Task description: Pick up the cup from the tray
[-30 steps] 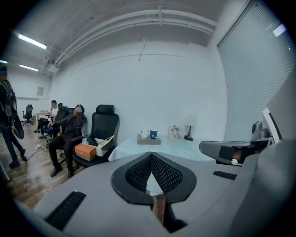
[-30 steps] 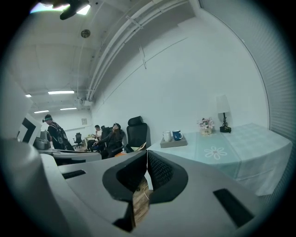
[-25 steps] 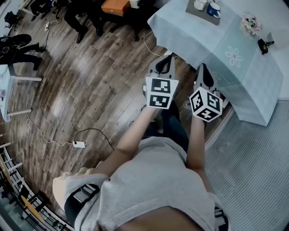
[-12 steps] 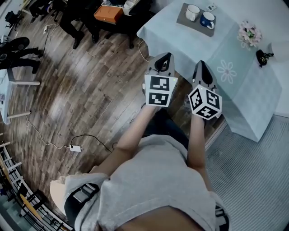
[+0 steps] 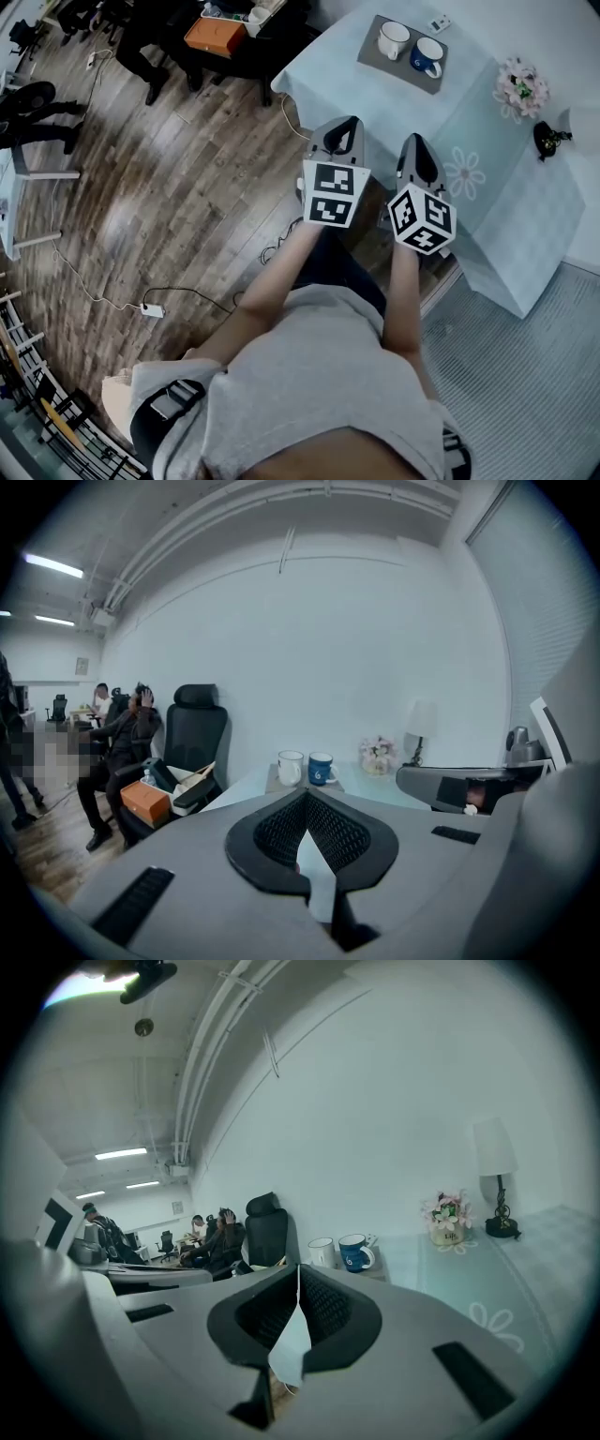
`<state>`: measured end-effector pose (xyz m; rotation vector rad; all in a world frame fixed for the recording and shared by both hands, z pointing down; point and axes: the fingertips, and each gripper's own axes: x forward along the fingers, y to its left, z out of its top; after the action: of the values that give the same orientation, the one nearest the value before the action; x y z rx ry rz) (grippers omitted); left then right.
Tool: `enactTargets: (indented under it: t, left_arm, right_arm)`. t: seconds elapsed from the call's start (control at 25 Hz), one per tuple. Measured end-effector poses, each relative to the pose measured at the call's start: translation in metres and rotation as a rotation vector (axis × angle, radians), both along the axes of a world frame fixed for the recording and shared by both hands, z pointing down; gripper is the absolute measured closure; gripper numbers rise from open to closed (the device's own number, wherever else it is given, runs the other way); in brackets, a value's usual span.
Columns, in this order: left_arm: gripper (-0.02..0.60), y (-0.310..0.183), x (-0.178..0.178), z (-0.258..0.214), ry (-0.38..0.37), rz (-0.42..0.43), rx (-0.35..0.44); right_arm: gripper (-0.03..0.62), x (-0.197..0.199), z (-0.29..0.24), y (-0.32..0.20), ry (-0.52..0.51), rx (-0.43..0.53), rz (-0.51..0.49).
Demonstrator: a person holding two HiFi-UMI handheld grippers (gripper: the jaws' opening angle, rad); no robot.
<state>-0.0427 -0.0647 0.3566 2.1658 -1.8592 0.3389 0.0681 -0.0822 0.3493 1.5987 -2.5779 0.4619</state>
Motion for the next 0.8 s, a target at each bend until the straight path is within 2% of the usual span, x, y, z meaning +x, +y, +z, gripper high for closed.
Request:
enactTargets:
  t: [0.16, 0.48, 0.8]
  left_arm:
    - [0.577, -0.029, 0.0, 0.011, 0.016, 0.019, -0.028]
    - [0.577, -0.104, -0.002, 0.01, 0.029, 0.09, -0.015]
    - [0.577, -0.17, -0.011, 0.023, 0.047, 0.153, -0.051]
  right_arm:
    - [0.586, -0.001, 0.009, -0.027, 0.004, -0.024, 0.015]
    - [0.586, -0.009, 0.007, -0.097, 0.027, 0.005, 0.051]
    - [0.585, -0.016, 0.026, -0.162, 0.09, -0.041, 0.116]
